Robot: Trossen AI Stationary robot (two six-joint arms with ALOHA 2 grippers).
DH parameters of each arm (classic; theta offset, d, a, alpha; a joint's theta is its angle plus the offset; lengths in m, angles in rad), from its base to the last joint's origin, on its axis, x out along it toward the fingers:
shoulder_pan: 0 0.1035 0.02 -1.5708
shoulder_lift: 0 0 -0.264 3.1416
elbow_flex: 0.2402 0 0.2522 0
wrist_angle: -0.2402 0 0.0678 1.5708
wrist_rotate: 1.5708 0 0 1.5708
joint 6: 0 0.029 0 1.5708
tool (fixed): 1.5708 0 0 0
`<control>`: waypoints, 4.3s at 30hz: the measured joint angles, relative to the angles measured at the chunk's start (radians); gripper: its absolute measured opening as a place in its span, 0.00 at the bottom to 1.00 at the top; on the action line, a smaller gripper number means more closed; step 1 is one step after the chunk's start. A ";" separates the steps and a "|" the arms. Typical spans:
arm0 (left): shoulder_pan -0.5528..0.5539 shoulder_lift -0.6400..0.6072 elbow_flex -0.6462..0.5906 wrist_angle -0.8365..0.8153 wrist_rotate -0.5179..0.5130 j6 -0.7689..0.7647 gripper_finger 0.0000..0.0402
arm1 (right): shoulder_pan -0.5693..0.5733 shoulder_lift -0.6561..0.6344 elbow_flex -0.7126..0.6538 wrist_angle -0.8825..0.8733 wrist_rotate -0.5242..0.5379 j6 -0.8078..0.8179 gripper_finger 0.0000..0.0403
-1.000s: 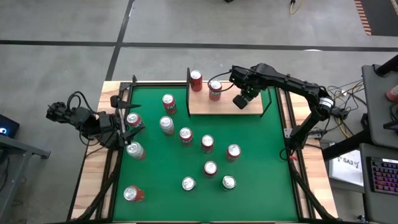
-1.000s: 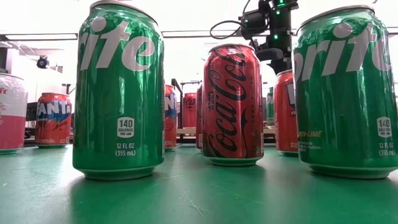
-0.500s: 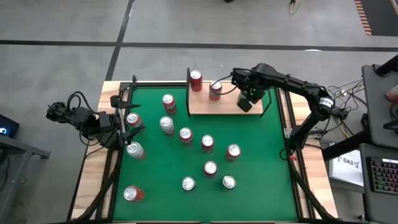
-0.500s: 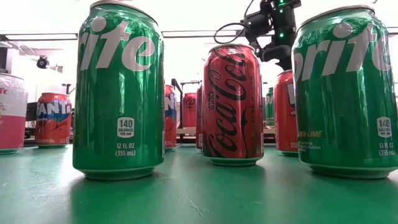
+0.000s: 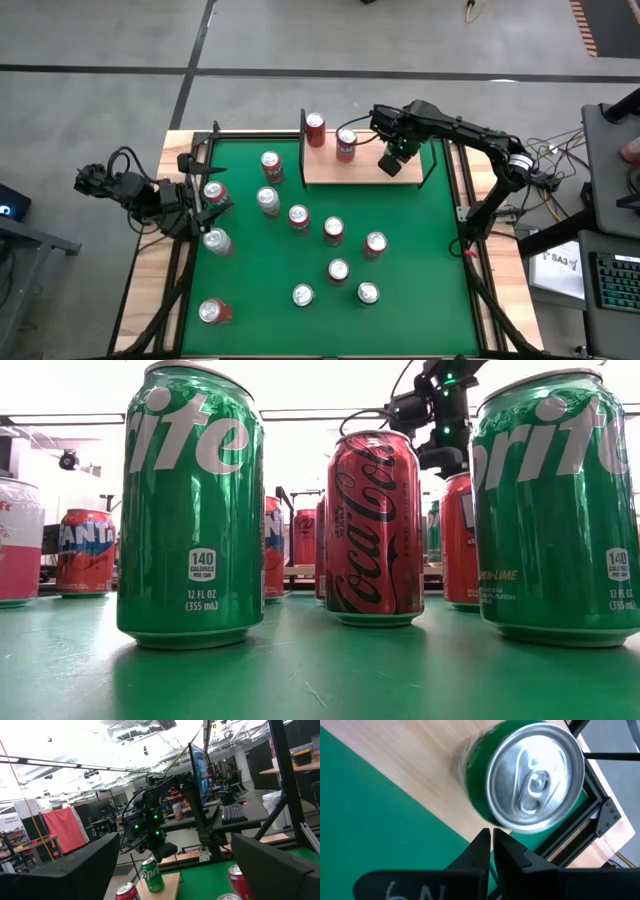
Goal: Place canned beverage on shelf
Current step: Put the green soda can on the shelf
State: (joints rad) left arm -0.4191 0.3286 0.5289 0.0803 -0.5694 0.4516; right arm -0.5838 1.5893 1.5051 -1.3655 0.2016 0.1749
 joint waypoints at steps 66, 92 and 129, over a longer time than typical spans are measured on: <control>0.000 0.000 0.000 0.005 0.000 0.003 0.91 | -0.071 0.002 -0.034 0.204 0.010 -0.115 0.03; 0.000 0.000 0.000 0.005 0.000 0.003 0.91 | -0.115 0.002 -0.034 0.256 0.011 -0.144 0.03; 0.000 0.000 0.000 0.005 0.001 0.008 0.91 | -0.117 0.003 -0.034 0.388 -0.082 -0.082 0.03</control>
State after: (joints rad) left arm -0.4191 0.3283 0.5289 0.0856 -0.5686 0.4599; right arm -0.7010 1.5921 1.4712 -0.9779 0.1197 0.0931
